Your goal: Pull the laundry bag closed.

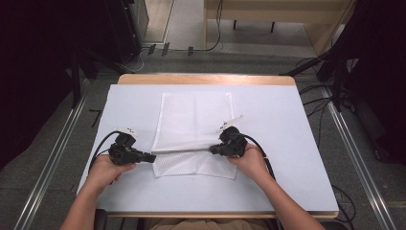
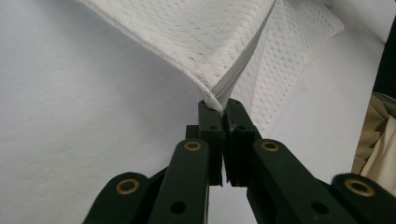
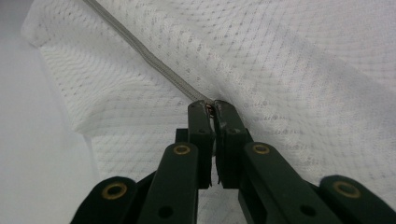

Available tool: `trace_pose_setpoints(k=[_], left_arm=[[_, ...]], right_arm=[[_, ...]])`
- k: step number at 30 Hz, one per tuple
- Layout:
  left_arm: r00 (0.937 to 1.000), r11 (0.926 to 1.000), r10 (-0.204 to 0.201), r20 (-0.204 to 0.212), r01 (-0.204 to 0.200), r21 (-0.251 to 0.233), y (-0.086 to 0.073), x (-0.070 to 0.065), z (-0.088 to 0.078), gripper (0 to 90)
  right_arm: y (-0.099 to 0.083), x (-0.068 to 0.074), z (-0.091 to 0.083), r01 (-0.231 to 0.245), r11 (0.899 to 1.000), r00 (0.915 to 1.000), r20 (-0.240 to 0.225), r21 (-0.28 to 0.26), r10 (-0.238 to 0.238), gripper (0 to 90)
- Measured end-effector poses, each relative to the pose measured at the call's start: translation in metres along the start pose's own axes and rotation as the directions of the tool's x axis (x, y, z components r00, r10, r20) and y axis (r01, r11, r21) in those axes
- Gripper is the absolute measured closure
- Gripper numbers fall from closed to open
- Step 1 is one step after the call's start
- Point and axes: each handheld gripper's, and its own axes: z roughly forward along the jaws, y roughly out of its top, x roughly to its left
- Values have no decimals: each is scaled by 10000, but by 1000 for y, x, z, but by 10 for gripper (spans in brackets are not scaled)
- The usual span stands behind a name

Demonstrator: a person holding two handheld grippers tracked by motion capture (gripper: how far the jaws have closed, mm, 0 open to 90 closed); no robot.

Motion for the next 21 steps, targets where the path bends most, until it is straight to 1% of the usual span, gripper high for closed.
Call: trace_pose_setpoints(k=[6, 9, 10, 11, 13, 17, 18, 21], left_arm=[[10000, 10000, -20, -11, 20, -12, -1, 1, -1, 881], [10000, 10000, -25, -31, 25, 34, -1, 1, -1, 881], [10000, 10000, -22, -5, 22, 17, -1, 1, -1, 881], [10000, 10000, -24, -24, 24, 22, -1, 1, -1, 881], [10000, 10000, -25, -24, 25, 21, -1, 1, -1, 881], [10000, 10000, -59, -29, 60, 37, -2, 1, -1, 881], [10000, 10000, -37, -20, 37, 26, -2, 2, -2, 881], [10000, 9999, -86, -41, 86, -58, -3, 3, -4, 881]], right_arm=[[-5, -4, -5, -143, 9999, 9999, 80, 41, 143, 883], [-8, -8, -8, -288, 9995, 9996, 38, 98, 288, 883], [-9, -9, -8, -254, 9997, 9996, 91, 65, 254, 882], [-9, -10, -9, -328, 9995, 9995, 47, 47, 328, 882], [-9, -10, -11, -263, 9997, 9996, 73, -9, 263, 882], [-11, -13, -14, -311, 9995, 9995, 112, 15, 311, 882], [-12, -13, -15, -394, 9992, 9991, 168, 63, 393, 882], [-16, -16, -19, -422, 9991, 9989, 224, 79, 420, 882]])
